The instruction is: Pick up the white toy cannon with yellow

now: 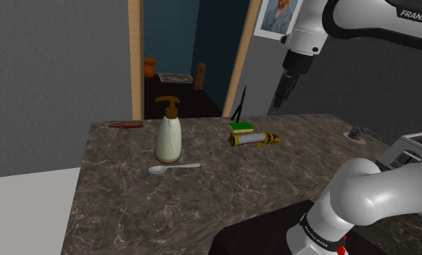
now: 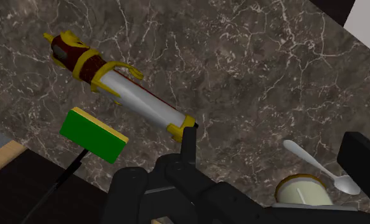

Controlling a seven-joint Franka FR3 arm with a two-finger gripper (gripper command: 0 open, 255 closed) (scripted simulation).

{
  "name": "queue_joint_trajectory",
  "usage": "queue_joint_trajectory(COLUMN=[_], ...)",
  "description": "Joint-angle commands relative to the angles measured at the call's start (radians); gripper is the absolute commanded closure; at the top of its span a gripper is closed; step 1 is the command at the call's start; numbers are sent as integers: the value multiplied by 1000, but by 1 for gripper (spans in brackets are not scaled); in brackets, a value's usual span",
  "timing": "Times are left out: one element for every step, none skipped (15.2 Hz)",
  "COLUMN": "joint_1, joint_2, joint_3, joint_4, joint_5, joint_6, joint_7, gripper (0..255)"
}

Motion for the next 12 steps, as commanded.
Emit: queue_joint_trajectory(joint_1=[0,6,11,16,21,25,28,31,34,36,38,40], joint_2=[0,0,1,4,8,14,21,30,40,53,67,82], joint_3=[0,-15,-30,-46,-62,-78,-94,-110,-127,-144,-161,-178], joint_4=[0,-27,-53,-78,-102,-124,-145,-165,-184,-201,-217,-232], joint_5=[0,-18,-37,-57,-76,-96,-117,-137,-158,-179,-200,-221], joint_6=[0,21,44,66,90,114,140,166,193,221,249,279], joint_7=[0,-40,-80,-120,-159,-197,-236,-274,-312,-349,-385,-421], gripper=[0,0,0,0,0,0,0,0,0,0,0,0])
